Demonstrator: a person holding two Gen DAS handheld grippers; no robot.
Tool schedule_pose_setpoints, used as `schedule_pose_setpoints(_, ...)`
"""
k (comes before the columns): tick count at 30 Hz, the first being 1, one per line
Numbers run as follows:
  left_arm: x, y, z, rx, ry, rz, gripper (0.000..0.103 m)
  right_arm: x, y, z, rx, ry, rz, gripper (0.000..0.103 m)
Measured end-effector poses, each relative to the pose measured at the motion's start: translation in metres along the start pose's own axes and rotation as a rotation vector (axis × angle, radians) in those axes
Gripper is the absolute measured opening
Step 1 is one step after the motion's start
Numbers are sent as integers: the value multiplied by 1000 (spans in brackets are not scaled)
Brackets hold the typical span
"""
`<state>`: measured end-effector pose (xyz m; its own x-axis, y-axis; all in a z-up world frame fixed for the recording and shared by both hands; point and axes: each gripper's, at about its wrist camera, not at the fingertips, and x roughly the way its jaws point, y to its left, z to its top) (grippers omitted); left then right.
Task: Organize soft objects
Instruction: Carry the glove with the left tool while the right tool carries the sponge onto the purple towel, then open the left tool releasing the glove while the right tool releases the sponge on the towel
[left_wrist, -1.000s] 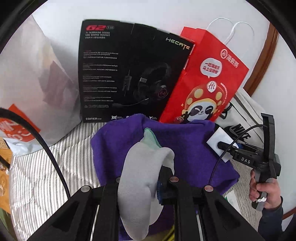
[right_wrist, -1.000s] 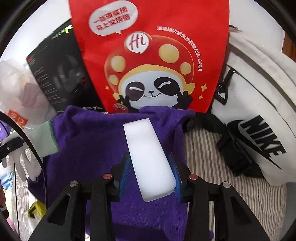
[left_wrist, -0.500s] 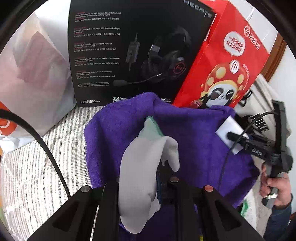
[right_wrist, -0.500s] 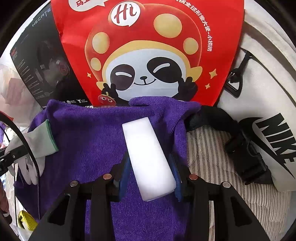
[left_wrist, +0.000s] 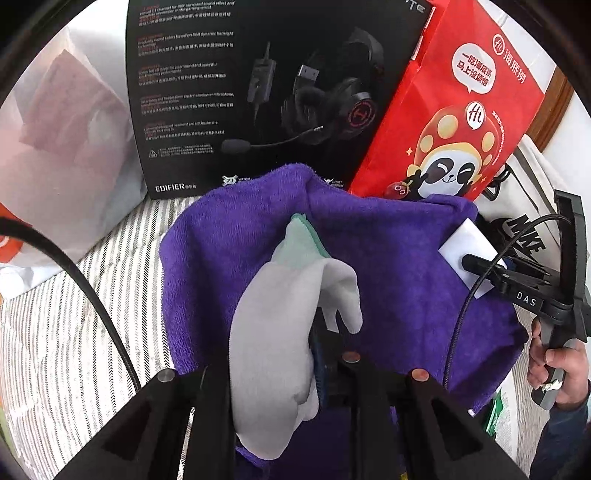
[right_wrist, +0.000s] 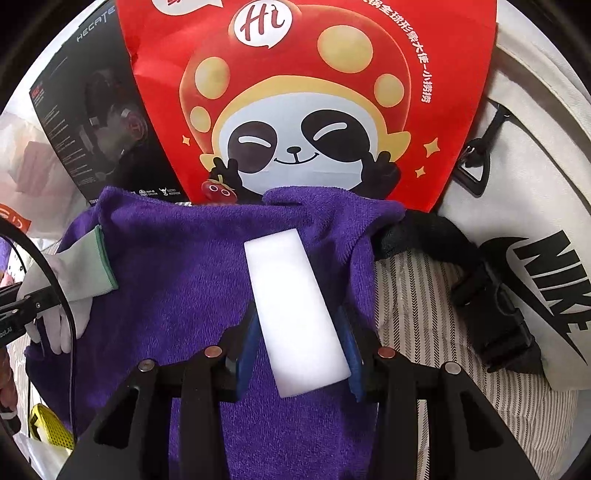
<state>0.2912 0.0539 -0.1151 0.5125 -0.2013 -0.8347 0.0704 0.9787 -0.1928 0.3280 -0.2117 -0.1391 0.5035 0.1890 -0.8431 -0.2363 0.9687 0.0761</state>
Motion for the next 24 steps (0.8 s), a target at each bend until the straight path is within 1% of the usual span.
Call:
schedule_pose_setpoints(1,1,0,0,-1,1,-1,18,0,0,0,-2,2,4,42)
schedule_pose_setpoints(3,2,-1,0,-4,5,-4,23,0,-1,1,-4,8,13,43)
schedule_pose_setpoints(5,3,-1,0,-1,6,-2,36,-1,-3,2,0,12,23,49)
schedule_pose_setpoints(6,2,0,0,0,4,3,38,-2,-3,2,3,10,32,52)
schedule_pose_setpoints(7,2,-1,-1,1,3,8,44,-2,-4,2,6,11,47,56)
schedule_pose_setpoints(8,2,-1,0,2,1,11,50,-2,-5,2,6,12,58,58)
schedule_pose_setpoints(12,0,-4,0,5,-9,15,61,-2,1,3,-6,10,76,68)
schedule_pose_setpoints(15,-2,-7,0,19,-11,29,72,-8,5,3,-26,3,61,74)
schedule_pose_setpoints(16,-4,-8,0,24,-15,27,77,-10,7,3,-32,-4,56,78)
schedule_pose_setpoints(17,-6,-8,-1,27,-15,31,78,-13,8,3,-37,-11,50,81)
schedule_pose_setpoints(18,-7,-9,-1,28,-13,37,78,-16,10,3,-42,-19,31,87)
schedule_pose_setpoints(20,-9,-11,-1,31,-13,46,79,-24,11,3,-57,-41,-2,88)
schedule_pose_setpoints(24,-17,-14,-2,35,-15,47,79,-36,11,2,-59,-44,0,88)
